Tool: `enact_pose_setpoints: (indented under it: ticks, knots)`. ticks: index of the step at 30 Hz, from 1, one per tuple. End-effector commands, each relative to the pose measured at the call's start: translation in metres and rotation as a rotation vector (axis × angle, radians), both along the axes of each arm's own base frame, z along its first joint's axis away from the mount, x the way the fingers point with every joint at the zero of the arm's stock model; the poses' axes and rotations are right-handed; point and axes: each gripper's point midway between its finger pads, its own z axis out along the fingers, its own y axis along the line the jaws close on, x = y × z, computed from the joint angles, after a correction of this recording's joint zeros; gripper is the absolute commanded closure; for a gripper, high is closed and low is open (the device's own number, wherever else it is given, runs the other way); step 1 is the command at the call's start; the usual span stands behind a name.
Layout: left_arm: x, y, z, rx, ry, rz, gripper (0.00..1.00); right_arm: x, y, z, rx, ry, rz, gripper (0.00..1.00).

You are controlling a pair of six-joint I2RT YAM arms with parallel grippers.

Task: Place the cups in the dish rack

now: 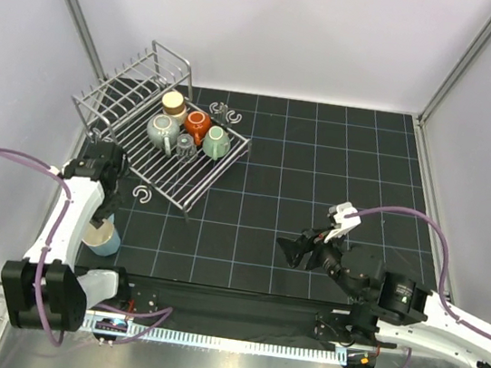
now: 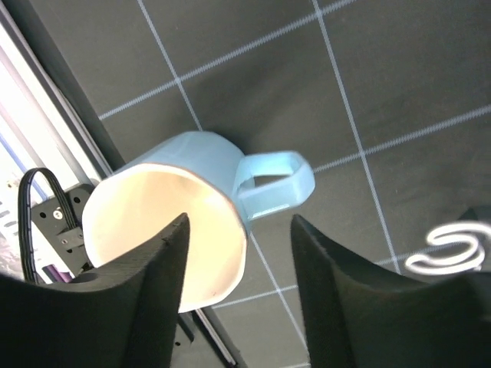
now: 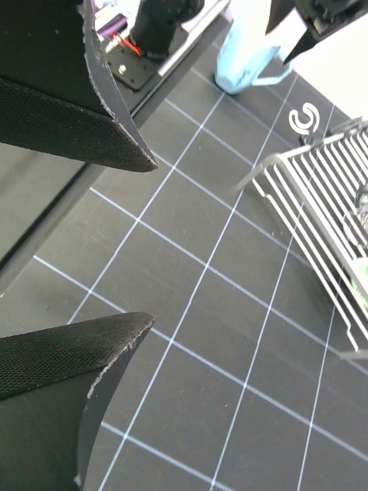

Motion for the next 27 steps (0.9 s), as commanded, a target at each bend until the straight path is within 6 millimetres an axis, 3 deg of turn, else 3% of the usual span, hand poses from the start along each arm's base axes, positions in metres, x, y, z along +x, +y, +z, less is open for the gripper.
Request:
enact_pose_setpoints:
  ticks: [1,15,21,27]
  knots:
    - [0.001,-0.006,0.005,-0.034,-0.059,-0.032,0.49,-0.004,0.007,0.018,0.071,-0.028,0.040,0.25]
    - [-0.022,-0.014,-0.002,-0.074,0.013,-0.064,0.45,-0.011,-0.023,0.014,0.108,-0.029,0.010,0.24]
    - [-0.018,-0.017,-0.006,-0.092,0.026,-0.068,0.63,-0.011,-0.023,0.018,0.142,-0.034,0.012,0.23]
    - [-0.022,-0.022,-0.020,-0.124,0.087,-0.072,0.76,-0.015,-0.003,0.010,0.098,0.008,0.067,0.23]
